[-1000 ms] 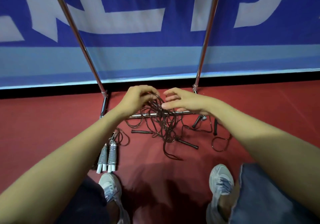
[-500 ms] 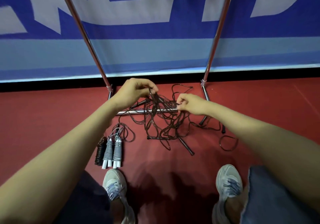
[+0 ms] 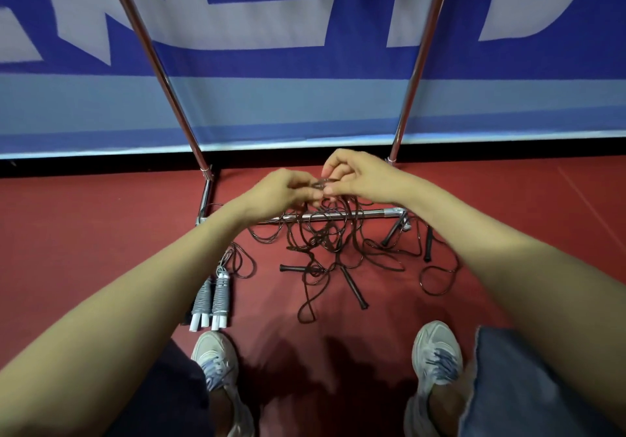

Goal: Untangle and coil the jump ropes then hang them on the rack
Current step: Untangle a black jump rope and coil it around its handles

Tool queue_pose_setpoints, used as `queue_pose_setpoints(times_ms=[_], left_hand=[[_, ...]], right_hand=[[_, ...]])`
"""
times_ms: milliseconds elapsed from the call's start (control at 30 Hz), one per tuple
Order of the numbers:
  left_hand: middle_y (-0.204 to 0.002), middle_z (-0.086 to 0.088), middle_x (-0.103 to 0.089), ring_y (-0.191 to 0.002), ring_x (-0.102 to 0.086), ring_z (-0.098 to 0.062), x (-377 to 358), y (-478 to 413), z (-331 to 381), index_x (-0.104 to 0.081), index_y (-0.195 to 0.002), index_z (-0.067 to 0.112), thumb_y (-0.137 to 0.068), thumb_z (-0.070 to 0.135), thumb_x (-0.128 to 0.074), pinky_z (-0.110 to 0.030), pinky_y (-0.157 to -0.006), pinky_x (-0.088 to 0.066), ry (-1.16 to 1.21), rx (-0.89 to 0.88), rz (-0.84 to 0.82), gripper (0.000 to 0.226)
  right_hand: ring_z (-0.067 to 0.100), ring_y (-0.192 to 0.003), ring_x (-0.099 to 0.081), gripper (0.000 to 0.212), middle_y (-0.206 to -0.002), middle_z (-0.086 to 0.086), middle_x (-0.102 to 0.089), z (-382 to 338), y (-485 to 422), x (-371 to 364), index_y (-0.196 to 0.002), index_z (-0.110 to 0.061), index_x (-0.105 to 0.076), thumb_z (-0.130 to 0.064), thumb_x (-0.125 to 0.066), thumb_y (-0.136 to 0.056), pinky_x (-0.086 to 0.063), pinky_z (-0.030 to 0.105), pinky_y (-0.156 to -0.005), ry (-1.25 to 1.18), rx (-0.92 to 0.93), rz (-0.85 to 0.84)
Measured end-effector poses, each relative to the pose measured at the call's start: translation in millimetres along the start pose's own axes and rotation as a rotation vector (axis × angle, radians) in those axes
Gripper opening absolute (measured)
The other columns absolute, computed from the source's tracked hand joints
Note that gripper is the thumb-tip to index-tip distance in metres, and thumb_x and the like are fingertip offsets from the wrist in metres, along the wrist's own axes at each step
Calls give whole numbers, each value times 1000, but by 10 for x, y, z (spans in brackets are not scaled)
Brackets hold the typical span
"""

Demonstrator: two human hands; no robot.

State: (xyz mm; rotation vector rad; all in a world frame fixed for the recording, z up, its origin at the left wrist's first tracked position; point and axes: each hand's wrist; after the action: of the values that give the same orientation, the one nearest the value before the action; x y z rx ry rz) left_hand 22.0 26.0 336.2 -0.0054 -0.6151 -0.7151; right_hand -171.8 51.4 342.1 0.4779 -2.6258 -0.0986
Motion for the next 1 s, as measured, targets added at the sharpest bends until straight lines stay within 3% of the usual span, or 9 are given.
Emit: queue_pose_setpoints(times_ms=[133,233,333,467,600,733,833,933,1000], left_hand=[[-82,0,-67,-83,-65,-11,101,-27,122,-66,-95,15,-96,10,-55,-44,-87,-54,316,-26,268,12],[-79,0,-64,-86,-63,-13,124,-43,167,-63,-92,17,-99,9,-49,-34,-81,-53,459,-28,340,17],[-76,2,-61,-88,-65,-16,163,-29,204,-63,-98,16,-101,14,-45,-29,-76,-55,579,-8,323,18],[-76,2,-63,-80,-65,-14,241,37,225,-67,-104,21,-99,15,-50,-33,-76,-57,489,-5,298,18],[-73,0,-66,-70,-69,-12,217,82,183,-67,-101,17,-96,13,-57,-33,-68,-58,552,68,421,11],[-74,-4,-61,-65,-69,-13,204,59,116,-60,-100,5,-94,10,-59,-33,-64,-60,747,140,552,7],[-75,-6,-60,-67,-71,-16,231,32,101,-55,-95,3,-93,10,-60,-35,-67,-60,899,164,572,9],[-80,-8,-60,-75,-70,-19,244,29,104,-55,-94,1,-96,13,-58,-34,-74,-60,984,147,610,12],[-88,-8,-60,-83,-65,-18,260,26,95,-53,-106,2,-100,22,-51,-29,-75,-58,969,165,620,21]], right_hand=[[9,-75,-55,17,-86,0,-62,52,65,87,-91,-18,-59,-6,-70,-85,-46,16,-71,187,-45,-39],[7,-75,-53,5,-84,-6,-61,181,88,-2,-90,-19,-61,-20,-66,-91,-44,22,-71,246,-122,2],[10,-98,-59,40,-106,-3,-63,296,104,-25,-117,-17,-56,-19,-76,-82,-47,19,-86,18,-212,-131],[20,-131,-42,102,-147,4,-37,422,62,-61,-153,-23,-13,-19,-81,-76,-35,33,-111,143,-349,-228],[21,-137,-38,107,-156,6,-29,396,-30,-270,-154,-32,-6,-41,-79,-75,-38,40,-109,-34,-363,-105],[20,-142,-32,118,-156,8,-27,213,-140,-578,-153,-33,0,-42,-83,-70,-29,42,-116,-136,-280,-124],[20,-130,-46,97,-139,5,-49,200,-199,-771,-149,-20,-20,-37,-81,-75,-37,35,-109,91,-246,-140],[16,-88,-62,22,-112,7,-65,172,-250,-796,-116,-12,-52,-18,-57,-96,-48,23,-74,276,-183,39],[12,-71,-59,7,-99,6,-69,112,-293,-721,-97,-14,-55,-15,-49,-100,-54,24,-63,209,-178,81]])
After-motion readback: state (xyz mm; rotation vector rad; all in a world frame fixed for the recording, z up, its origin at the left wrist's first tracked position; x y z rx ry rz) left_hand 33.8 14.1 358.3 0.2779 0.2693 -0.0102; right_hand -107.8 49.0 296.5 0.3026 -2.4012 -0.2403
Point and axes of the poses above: each hand's wrist, its own y-axis away from the middle knuckle, its own x-axis out of the back of the hand, z = x × y
